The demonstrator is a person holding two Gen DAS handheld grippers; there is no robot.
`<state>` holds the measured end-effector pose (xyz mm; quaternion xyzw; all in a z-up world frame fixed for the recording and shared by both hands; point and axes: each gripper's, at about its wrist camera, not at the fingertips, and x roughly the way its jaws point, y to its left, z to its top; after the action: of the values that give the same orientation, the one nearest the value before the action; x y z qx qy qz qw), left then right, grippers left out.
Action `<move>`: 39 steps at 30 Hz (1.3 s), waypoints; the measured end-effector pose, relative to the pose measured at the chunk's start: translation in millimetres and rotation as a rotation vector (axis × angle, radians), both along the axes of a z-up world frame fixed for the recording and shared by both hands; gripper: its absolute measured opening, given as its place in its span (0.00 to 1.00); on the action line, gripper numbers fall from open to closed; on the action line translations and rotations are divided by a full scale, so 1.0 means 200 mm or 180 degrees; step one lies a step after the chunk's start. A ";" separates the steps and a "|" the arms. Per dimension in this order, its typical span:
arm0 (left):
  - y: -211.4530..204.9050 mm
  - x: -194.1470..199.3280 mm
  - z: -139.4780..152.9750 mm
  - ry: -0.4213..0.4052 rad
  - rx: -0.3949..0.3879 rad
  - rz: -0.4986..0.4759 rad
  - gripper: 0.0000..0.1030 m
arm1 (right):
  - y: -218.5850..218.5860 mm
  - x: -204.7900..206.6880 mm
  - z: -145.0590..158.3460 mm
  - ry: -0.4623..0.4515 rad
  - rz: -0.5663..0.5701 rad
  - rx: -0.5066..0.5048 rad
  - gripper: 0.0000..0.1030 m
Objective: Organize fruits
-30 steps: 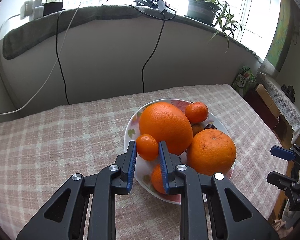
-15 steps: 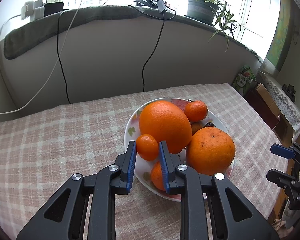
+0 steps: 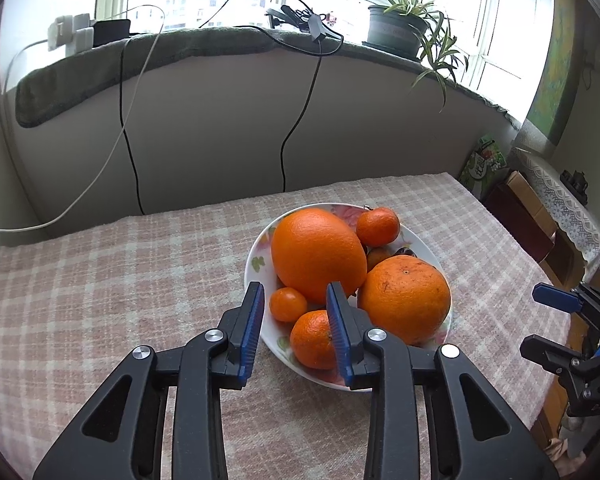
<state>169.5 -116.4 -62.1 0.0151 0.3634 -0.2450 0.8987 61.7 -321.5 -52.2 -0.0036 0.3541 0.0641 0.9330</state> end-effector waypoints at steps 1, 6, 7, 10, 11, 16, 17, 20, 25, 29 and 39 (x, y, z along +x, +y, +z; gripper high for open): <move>0.00 -0.01 0.01 -0.0015 0.0003 0.0008 0.30 | 0.00 0.00 0.00 -0.0003 -0.0004 -0.0003 0.75; 0.03 -0.09 0.05 -0.0098 -0.0008 0.0067 0.43 | 0.01 -0.02 0.02 -0.0049 -0.0034 -0.0001 0.83; 0.03 -0.11 0.06 -0.0113 -0.0014 0.0077 0.43 | 0.01 -0.02 0.03 -0.0059 -0.0035 0.0002 0.83; 0.05 -0.16 0.09 -0.0161 -0.0016 0.0122 0.48 | 0.02 -0.03 0.04 -0.0072 -0.0049 0.0002 0.84; 0.06 -0.17 0.10 -0.0177 -0.0017 0.0139 0.50 | 0.02 -0.03 0.04 -0.0073 -0.0056 0.0001 0.85; 0.10 -0.26 0.14 -0.0262 0.0002 0.0233 0.55 | 0.04 -0.05 0.05 -0.0119 -0.0072 -0.0001 0.92; 0.10 -0.28 0.15 -0.0279 0.0007 0.0259 0.56 | 0.04 -0.05 0.06 -0.0122 -0.0075 -0.0001 0.94; 0.13 -0.34 0.16 -0.0323 0.0036 0.0359 0.64 | 0.05 -0.05 0.06 -0.0138 -0.0102 -0.0011 0.95; 0.18 -0.47 0.18 -0.0419 0.0163 0.0552 0.69 | 0.06 -0.07 0.07 -0.0209 -0.0193 -0.0072 1.00; 0.24 -0.59 0.19 -0.0485 0.0169 0.0732 0.72 | 0.05 -0.09 0.10 -0.0293 -0.0327 -0.0134 1.00; 0.36 -0.74 0.19 -0.0530 0.0184 0.1052 0.76 | 0.05 -0.11 0.12 -0.0352 -0.0489 -0.0163 1.00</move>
<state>21.1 -44.8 -24.7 0.0012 0.2923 -0.0813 0.9529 40.2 -312.3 -27.4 -0.0038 0.3029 -0.0169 0.9529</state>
